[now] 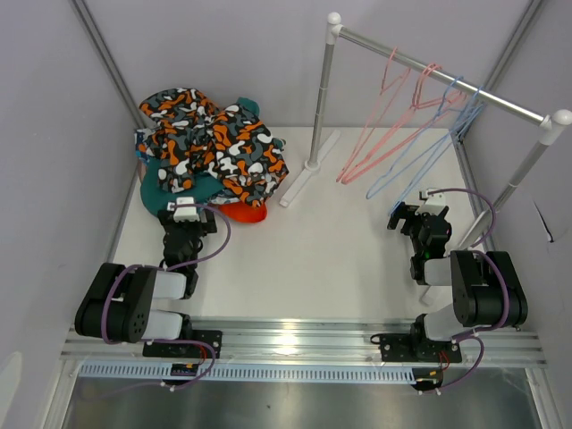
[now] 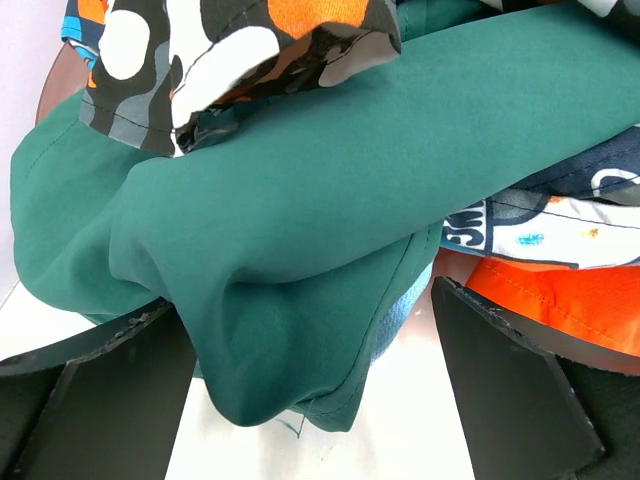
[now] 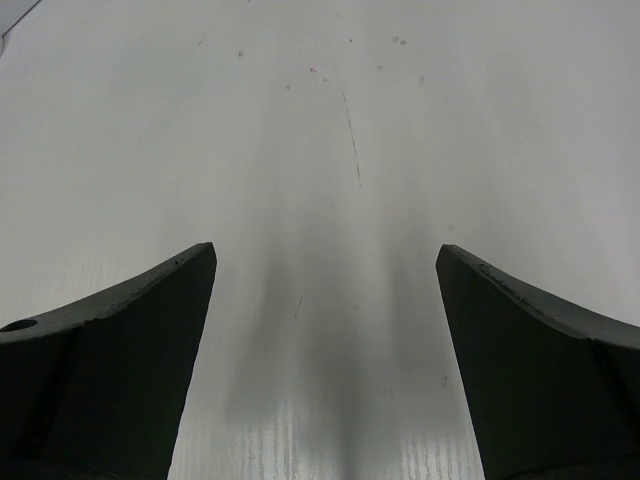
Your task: Remove the shorts from the hanger
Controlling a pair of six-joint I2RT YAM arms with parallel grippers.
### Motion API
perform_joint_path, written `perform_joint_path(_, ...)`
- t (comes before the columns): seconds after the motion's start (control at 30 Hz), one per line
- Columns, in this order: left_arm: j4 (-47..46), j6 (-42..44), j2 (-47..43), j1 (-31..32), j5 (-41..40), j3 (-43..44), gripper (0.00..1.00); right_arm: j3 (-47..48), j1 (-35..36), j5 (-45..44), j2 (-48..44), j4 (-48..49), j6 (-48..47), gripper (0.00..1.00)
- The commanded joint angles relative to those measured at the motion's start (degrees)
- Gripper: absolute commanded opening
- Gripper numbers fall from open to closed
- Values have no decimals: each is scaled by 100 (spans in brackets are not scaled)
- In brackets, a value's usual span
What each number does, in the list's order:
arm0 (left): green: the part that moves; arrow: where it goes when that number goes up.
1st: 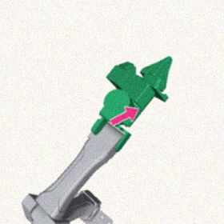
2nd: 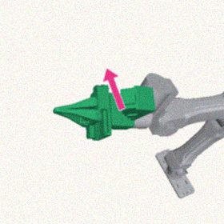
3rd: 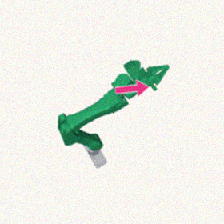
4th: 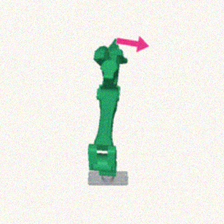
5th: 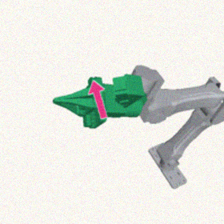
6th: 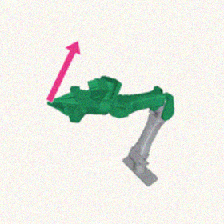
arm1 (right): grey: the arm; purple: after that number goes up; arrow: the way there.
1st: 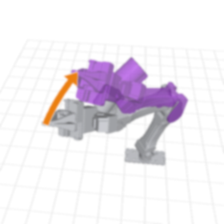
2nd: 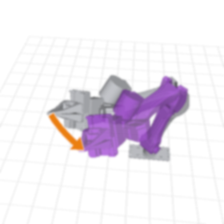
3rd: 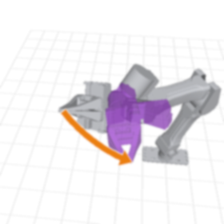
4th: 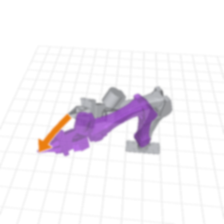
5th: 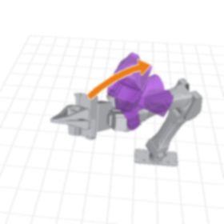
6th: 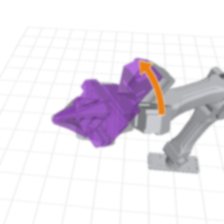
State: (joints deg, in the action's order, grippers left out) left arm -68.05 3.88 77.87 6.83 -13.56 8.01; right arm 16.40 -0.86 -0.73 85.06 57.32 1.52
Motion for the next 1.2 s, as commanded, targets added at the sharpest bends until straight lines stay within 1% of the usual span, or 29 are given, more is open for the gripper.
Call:
perform_joint_path(0.0, -323, -98, -70, -24, -85, 51, 99, 3, -19, 3, -68, 139, 15, 100)
perform_joint_path(0.1, -323, -98, -70, -24, -85, 60, 99, 3, -19, 12, -68, 139, 15, 99)
perform_joint_path(0.13, -323, -107, -70, -24, -85, 52, 89, 3, -19, 12, -68, 139, 15, 100)
perform_joint_path(0.17, -323, -98, -61, -24, -85, 60, 73, 3, -19, 12, -68, 139, 15, 100)
perform_joint_path(0.2, -323, -98, -70, -24, -85, 52, 50, 3, -19, 3, -68, 139, 15, 99)
perform_joint_path(0.23, -323, -98, -70, -24, -85, 60, 7, 3, -19, 3, -68, 139, 15, 99)
perform_joint_path(0.27, -323, -107, -61, -24, -85, 43, 0, 3, -19, 3, -68, 139, 15, 99)
perform_joint_path(0.3, -323, -98, -70, -24, -85, 51, 2, 3, -19, 12, -68, 139, 15, 99)
perform_joint_path(0.33, -323, -98, -61, -24, -85, 51, 44, 3, -19, 12, -59, 139, 15, 99)
perform_joint_path(0.37, -323, -98, -70, -24, -85, 51, 73, 3, -19, 12, -68, 148, 6, 99)
perform_joint_path(0.4, -323, -107, -70, -24, -85, 51, 87, 3, -10, 12, -68, 139, 15, 99)
perform_joint_path(0.43, -323, -107, -61, -24, -76, 51, 99, 3, -19, 12, -68, 148, 15, 100)
perform_joint_path(0.53, -314, -107, -70, -24, -76, 51, 99, 3, -19, 12, -68, 139, 15, 99)
perform_joint_path(0.57, -314, -107, -70, -24, -76, 60, 89, 3, -19, 12, -68, 139, 15, 100)
perform_joint_path(0.6, -314, -98, -70, -24, -76, 52, 62, -6, -19, 3, -68, 139, 15, 99)
perform_joint_path(0.63, -314, -98, -61, -24, -76, 51, 18, 3, -19, 12, -59, 139, 15, 100)
perform_joint_path(0.67, -323, -98, -70, -24, -85, 51, 5, 3, -19, 3, -68, 148, 15, 99)
perform_joint_path(0.7, -323, -98, -70, -24, -85, 51, 1, 3, -19, 3, -68, 139, 15, 99)
perform_joint_path(0.73, -323, -98, -70, -24, -76, 51, 12, 3, -19, 3, -68, 139, 15, 99)
perform_joint_path(0.8, -323, -107, -61, -24, -76, 51, 72, 3, -19, 3, -68, 139, 15, 99)
perform_joint_path(0.83, -323, -98, -70, -24, -85, 60, 99, 3, -19, 12, -68, 139, 15, 99)
perform_joint_path(0.9, -314, -107, -70, -24, -76, 69, 99, 3, -19, 12, -68, 148, 15, 100)
perform_joint_path(0.93, -314, -98, -61, -24, -76, 26, 88, 3, -10, 12, -68, 139, 15, 99)
perform_joint_path(1.0, -314, -107, -61, -24, -76, 60, 26, 3, -19, 3, -68, 148, 15, 99)
perform_joint_path(1.03, -323, -115, -70, -24, -76, 43, 1, 3, -19, 12, -68, 139, 15, 99)
perform_joint_path(1.07, -323, -107, -70, -24, -85, 51, 3, 3, -19, 12, -68, 148, 15, 99)
perform_joint_path(1.1, -323, -107, -61, -24, -85, 60, 48, 3, -19, 12, -68, 139, 15, 100)
perform_joint_path(1.13, -323, -107, -61, -24, -85, 52, 77, 3, -19, 3, -68, 148, 15, 99)
perform_joint_path(1.17, -314, -107, -70, -24, -85, 60, 93, 3, -19, 3, -77, 139, 15, 99)
